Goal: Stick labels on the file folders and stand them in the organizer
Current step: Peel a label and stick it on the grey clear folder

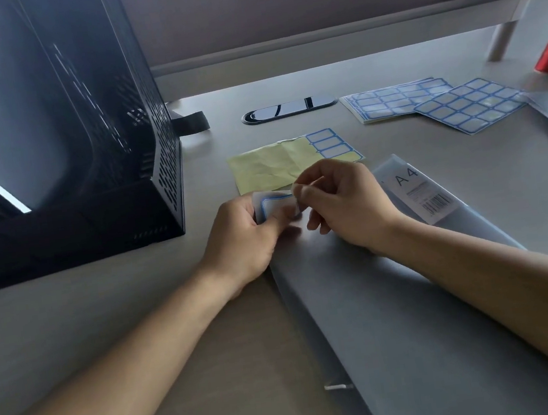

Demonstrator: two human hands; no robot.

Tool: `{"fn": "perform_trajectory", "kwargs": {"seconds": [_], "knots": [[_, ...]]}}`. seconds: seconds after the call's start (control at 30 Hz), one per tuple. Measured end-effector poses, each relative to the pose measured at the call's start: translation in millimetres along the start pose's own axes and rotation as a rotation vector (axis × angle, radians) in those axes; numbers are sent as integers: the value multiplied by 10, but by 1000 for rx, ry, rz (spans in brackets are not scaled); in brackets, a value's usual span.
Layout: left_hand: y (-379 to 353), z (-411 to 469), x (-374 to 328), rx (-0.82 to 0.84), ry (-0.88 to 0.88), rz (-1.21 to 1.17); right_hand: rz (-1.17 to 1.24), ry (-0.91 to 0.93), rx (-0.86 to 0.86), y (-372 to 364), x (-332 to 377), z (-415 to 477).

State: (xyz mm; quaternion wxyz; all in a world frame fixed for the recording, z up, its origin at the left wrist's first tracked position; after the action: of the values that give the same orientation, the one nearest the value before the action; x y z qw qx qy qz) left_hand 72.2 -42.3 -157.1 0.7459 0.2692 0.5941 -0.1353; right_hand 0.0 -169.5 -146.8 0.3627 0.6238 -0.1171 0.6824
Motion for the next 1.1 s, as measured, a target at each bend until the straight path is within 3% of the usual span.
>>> {"fn": "perform_trajectory", "kwargs": {"seconds": [0.27,0.37,0.5,0.73,0.87,1.1], "knots": [[-8,-7,46,-7,104,-157,-65,47,-48,84,72,11],[-23,-13,14,13,80,-169,-63,45,6,42,73,9],[-43,-39,-39,41,17,-142,-109,50,120,-42,101,-14],[-87,-31,-44,145,-4,16,-33,8,86,-10,130,20],[-51,-41,-65,73,-2,98,-72,49,81,-25,195,19],[-74,-46,-42,50,119,-96,68,10,113,-4,191,22]]}}
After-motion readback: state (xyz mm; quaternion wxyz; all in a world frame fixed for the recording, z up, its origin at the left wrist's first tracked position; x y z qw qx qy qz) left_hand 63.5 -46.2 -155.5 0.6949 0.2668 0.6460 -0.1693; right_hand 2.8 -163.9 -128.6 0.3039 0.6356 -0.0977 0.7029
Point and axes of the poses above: each hand's wrist, its own z-axis towards the middle knuckle, its own y-axis out of the back of the hand, x = y × z, the point moved 9 cm from there along z, towards the middle knuckle, and after that the axes turned 6 degrees about -x, right-handed, at the moved point
